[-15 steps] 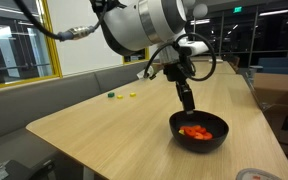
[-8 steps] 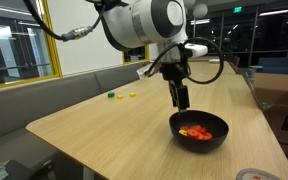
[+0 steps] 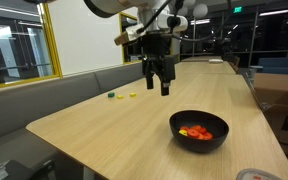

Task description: Put some of the rings in the bowl

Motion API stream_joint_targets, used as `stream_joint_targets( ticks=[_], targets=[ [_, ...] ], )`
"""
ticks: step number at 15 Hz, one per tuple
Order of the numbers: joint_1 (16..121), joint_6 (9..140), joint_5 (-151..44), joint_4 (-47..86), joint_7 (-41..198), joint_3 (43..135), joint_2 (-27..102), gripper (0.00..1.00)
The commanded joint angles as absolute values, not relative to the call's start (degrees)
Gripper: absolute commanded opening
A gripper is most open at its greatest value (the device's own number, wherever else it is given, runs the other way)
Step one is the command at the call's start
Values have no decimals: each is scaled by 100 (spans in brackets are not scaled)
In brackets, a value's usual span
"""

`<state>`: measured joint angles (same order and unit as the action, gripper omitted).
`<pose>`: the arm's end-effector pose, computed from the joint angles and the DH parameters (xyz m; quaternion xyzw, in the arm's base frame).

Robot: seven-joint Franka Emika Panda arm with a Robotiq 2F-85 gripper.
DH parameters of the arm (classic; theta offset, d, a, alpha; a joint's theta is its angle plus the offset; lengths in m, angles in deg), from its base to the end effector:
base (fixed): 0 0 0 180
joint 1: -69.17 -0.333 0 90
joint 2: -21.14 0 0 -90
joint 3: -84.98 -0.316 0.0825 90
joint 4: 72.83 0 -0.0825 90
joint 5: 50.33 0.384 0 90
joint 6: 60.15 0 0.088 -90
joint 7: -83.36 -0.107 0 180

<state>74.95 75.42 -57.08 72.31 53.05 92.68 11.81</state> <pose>0.4322 -0.1042 0.3324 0.9426 -0.3324 0.0021 0.0303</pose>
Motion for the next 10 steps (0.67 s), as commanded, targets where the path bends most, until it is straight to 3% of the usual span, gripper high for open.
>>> stream_joint_targets(
  ticks=[1, 10],
  targets=[
    [7474, 6638, -5539, 7517, 6374, 9050, 139, 100],
    [7265, 5525, -5676, 7750, 7913, 8715, -1138, 100]
  ],
)
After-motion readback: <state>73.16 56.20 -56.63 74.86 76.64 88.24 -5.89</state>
